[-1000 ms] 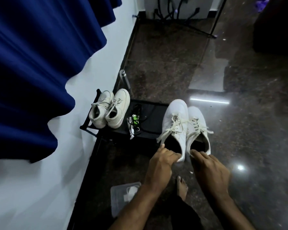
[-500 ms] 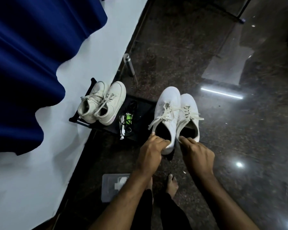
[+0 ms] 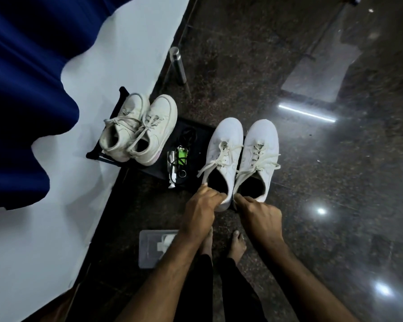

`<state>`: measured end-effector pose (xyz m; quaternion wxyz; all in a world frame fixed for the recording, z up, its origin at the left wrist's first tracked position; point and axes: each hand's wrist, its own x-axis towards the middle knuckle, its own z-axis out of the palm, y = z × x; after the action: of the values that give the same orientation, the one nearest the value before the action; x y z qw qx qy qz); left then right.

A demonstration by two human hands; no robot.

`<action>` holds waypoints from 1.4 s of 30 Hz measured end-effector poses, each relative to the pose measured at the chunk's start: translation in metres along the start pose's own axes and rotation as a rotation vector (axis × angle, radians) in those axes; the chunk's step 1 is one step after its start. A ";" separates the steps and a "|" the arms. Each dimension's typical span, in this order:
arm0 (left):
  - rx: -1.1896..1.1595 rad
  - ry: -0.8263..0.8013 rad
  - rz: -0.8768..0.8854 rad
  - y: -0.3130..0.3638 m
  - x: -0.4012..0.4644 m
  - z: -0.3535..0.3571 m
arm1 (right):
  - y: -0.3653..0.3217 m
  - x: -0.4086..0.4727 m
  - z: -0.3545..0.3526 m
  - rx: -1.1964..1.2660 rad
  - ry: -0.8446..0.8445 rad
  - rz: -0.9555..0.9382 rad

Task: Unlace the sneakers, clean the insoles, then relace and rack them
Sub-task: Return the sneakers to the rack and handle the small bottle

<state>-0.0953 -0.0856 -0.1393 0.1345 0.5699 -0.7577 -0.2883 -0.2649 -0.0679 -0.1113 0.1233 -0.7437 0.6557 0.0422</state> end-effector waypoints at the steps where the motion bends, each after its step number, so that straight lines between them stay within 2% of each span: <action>1: -0.008 -0.017 -0.001 -0.002 -0.004 0.001 | -0.002 -0.003 0.003 -0.004 0.001 0.005; 8: -0.017 -0.117 0.110 -0.004 -0.001 -0.007 | -0.007 -0.001 0.001 -0.032 -0.125 0.036; 11: -0.122 -0.168 0.084 -0.009 0.002 -0.022 | -0.015 0.008 -0.023 -0.076 -0.073 0.098; 12: -0.192 -0.125 0.047 -0.010 0.003 -0.029 | -0.021 0.014 -0.032 -0.064 -0.023 0.100; 14: -0.239 0.091 -0.047 -0.014 0.010 -0.041 | -0.037 0.034 -0.047 0.058 0.049 0.049; 16: -0.192 0.306 -0.161 -0.028 0.023 -0.045 | -0.054 0.065 -0.051 0.162 0.057 -0.048; 17: -0.163 0.354 -0.234 -0.038 0.030 -0.045 | -0.063 0.084 -0.046 0.185 0.040 -0.094; 21: -0.051 0.310 -0.433 -0.069 0.050 -0.035 | -0.083 0.159 -0.012 0.203 -0.165 -0.198; 24: 0.008 0.313 -0.488 -0.086 0.058 -0.024 | -0.087 0.201 0.017 0.032 -0.306 -0.312; 29: 0.039 0.335 -0.627 -0.095 0.070 -0.003 | -0.081 0.249 0.048 -0.191 -0.256 -0.513; 32: 0.097 0.329 -0.682 -0.102 0.076 0.006 | -0.079 0.257 0.047 -0.210 -0.238 -0.495; 35: 0.186 0.357 -0.648 -0.114 0.084 0.012 | -0.080 0.250 0.045 -0.192 -0.224 -0.431; 38: 0.120 0.372 -0.598 -0.124 0.088 0.012 | -0.079 0.236 0.043 0.001 -0.230 -0.307; 42: -0.081 0.452 -0.551 -0.133 0.084 0.004 | -0.087 0.210 0.030 0.454 -0.055 -0.153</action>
<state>-0.0195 -0.1875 -0.2316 0.2384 0.7963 -0.5148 -0.2099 -0.1476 -0.2540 -0.1763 0.3077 -0.7430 0.5866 -0.0956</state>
